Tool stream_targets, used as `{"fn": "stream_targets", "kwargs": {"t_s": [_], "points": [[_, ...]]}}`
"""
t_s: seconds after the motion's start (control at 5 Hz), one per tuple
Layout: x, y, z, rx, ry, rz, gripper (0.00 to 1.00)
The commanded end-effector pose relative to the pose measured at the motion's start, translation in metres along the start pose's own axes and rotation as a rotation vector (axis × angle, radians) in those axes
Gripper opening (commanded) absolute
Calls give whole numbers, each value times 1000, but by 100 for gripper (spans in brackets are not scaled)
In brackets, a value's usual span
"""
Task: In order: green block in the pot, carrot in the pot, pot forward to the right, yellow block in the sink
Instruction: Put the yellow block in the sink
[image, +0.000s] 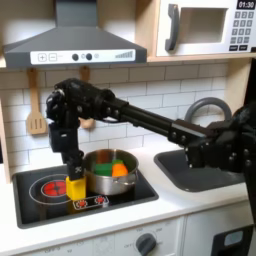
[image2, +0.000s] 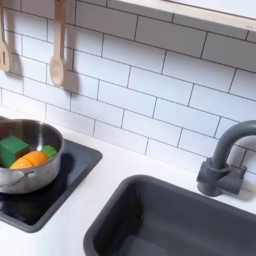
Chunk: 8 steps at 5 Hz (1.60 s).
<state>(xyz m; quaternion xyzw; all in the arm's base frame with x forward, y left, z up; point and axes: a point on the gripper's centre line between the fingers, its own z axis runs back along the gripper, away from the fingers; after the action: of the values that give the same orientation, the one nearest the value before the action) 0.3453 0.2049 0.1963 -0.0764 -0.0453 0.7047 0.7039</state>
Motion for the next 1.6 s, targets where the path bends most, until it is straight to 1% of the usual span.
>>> {"fn": "stream_targets", "kwargs": {"t_s": [0.0, 0.2, 0.4, 0.8, 1.0, 1.2, 1.4], "points": [[6, -2, -8, 17, -27, 0, 100], [6, -1, -14, 33, -19, -3, 100], [6, 0, -17, 44, -21, 1, 100], [7, -1, -20, 44, -25, 11, 100], [4, -2, -22, 40, -24, 16, 100], [-2, -9, -22, 37, -22, 4, 100], [-1, -7, -31, 57, -20, 9, 100]]}}
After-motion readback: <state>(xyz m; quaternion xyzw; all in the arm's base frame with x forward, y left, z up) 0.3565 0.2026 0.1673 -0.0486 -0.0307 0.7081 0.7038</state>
